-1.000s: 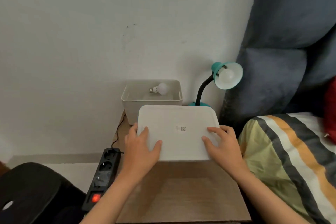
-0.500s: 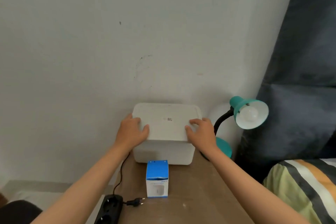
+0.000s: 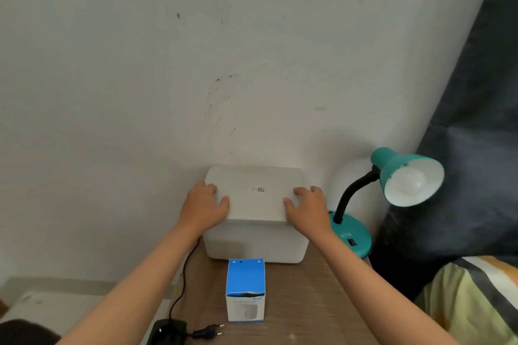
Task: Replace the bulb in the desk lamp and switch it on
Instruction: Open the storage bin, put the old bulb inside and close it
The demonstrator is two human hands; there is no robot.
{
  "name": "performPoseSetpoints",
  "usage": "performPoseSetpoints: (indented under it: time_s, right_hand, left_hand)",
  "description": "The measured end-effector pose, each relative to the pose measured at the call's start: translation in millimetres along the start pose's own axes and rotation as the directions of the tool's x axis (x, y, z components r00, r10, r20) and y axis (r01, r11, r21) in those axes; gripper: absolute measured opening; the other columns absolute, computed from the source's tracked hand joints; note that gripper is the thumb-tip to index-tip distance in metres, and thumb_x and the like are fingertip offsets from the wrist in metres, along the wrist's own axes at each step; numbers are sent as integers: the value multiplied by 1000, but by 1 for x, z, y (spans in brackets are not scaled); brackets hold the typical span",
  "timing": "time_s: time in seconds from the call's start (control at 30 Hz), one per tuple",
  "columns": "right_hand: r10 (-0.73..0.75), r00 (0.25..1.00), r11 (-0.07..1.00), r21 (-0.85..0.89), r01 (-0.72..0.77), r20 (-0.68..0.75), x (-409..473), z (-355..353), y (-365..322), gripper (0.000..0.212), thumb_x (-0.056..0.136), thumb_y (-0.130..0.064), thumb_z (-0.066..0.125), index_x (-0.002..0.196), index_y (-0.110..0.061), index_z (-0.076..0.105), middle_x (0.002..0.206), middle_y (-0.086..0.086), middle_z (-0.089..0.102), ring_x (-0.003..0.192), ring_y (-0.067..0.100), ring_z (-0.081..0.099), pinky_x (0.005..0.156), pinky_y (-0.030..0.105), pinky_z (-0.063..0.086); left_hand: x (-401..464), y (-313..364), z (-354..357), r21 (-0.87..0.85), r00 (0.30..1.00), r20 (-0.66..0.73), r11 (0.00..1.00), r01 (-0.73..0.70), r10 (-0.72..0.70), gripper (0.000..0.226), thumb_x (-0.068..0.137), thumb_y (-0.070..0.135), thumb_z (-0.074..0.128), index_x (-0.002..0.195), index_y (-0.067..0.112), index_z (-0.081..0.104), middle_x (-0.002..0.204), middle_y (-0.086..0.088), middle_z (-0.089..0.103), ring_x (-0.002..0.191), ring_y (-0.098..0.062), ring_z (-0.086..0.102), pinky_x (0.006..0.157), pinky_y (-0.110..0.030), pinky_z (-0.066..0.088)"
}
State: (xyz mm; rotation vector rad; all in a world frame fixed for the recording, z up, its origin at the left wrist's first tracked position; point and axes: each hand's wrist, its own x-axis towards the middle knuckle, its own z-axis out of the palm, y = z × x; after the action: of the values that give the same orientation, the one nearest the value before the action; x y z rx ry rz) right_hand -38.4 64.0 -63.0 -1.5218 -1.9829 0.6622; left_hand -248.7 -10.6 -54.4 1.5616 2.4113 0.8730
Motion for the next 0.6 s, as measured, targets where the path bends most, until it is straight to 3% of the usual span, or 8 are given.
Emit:
performPoseSetpoints:
  time_s: [0.13, 0.2, 0.33, 0.47, 0.6]
  right_hand:
    - [-2, 998, 1000, -9, 2, 57, 0, 2, 7, 54, 92, -34, 50, 138, -9, 39, 146, 20, 30, 138, 32, 26, 109, 39, 29]
    - [-14, 996, 997, -69, 21, 92, 2, 2, 8, 55, 94, -36, 45, 141, -11, 33, 151, 22, 19, 140, 35, 22, 111, 42, 27]
    - [-48, 973, 956, -272, 110, 224, 21, 2, 6, 62, 94, -45, 33, 147, -16, 19, 157, 19, -5, 145, 36, 0, 118, 48, 12]
    - [-73, 959, 914, -367, 174, 275, 39, 2, 6, 69, 93, -55, 26, 149, -20, 9, 159, 10, -8, 145, 29, -12, 118, 50, 3]
    - [-93, 959, 913, -360, 189, 269, 45, 5, 10, 71, 91, -58, 26, 149, -21, 8, 159, 7, -8, 146, 24, -12, 118, 47, 5]
  left_hand:
    - [-2, -3, 8, 8, 1000, 1, 1000, -4, 4, 41, 84, 34, 58, 103, -2, 59, 109, -17, 54, 106, -36, 52, 83, -35, 43]
    - [0, -3, 9, 28, 1000, 19, 1000, -5, 4, 44, 85, 36, 55, 110, 0, 57, 118, -18, 52, 114, -37, 49, 88, -36, 43]
    - [7, -1, 8, 163, 984, 176, 986, -25, -4, 62, 91, 46, 43, 141, 12, 31, 154, -21, 15, 140, -37, 19, 113, -41, 23]
    - [26, -2, 11, 285, 959, 283, 954, -90, 5, 74, 89, 59, 34, 148, 21, 12, 157, -14, -4, 145, -32, 2, 118, -47, 8]
    - [38, -4, 16, 311, 957, 290, 945, -105, 11, 79, 85, 67, 31, 148, 25, 9, 158, -8, -5, 145, -30, -1, 117, -49, 7]
